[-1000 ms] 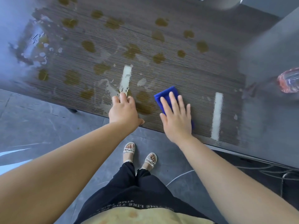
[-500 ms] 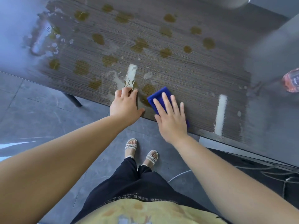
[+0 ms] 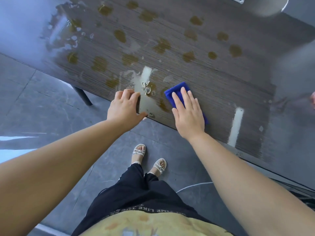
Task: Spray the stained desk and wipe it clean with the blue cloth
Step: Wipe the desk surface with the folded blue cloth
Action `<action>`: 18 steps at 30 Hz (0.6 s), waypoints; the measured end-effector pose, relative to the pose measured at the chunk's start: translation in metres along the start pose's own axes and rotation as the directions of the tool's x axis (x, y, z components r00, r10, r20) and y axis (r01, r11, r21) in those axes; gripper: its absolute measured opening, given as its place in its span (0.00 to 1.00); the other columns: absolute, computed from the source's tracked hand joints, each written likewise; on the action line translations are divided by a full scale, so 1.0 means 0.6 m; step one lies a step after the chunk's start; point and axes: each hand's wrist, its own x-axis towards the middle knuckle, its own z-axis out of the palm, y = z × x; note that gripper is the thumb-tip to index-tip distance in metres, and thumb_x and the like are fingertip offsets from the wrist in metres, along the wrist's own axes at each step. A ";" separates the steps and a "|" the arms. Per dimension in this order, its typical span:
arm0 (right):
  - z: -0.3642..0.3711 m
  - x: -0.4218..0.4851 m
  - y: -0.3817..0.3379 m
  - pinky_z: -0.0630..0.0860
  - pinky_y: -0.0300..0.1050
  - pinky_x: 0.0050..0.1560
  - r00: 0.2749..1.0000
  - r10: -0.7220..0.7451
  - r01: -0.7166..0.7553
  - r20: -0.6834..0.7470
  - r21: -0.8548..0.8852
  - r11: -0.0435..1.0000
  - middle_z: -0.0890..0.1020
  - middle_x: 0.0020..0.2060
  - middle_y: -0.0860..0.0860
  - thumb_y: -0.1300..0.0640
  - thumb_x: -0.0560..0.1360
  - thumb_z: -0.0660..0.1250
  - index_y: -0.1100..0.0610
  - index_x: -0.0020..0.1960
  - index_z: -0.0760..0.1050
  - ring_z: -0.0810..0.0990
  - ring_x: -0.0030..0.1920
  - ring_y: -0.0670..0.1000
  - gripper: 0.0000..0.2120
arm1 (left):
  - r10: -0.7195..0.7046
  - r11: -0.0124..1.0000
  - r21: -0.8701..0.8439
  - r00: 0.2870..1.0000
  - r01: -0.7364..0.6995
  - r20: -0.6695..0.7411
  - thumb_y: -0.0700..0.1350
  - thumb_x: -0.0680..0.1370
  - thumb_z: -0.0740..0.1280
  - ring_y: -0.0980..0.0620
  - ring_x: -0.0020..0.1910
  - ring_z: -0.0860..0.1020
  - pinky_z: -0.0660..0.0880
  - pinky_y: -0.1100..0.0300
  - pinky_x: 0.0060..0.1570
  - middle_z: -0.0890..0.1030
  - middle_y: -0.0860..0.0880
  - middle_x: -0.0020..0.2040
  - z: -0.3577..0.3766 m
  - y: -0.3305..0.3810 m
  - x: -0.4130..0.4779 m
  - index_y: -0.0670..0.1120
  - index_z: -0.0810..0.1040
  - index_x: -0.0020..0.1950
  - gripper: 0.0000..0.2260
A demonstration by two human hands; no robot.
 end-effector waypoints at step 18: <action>-0.001 0.054 -0.049 0.50 0.57 0.73 0.994 0.102 -0.101 -0.027 0.034 0.994 0.53 0.76 0.57 0.50 0.81 0.50 0.53 0.76 0.53 0.51 0.75 0.61 0.24 | 0.025 0.992 0.126 1.000 -0.026 0.017 0.64 0.73 0.64 0.44 0.65 0.62 0.62 0.56 0.66 0.63 0.48 0.70 0.004 0.004 0.002 0.48 0.60 0.74 0.35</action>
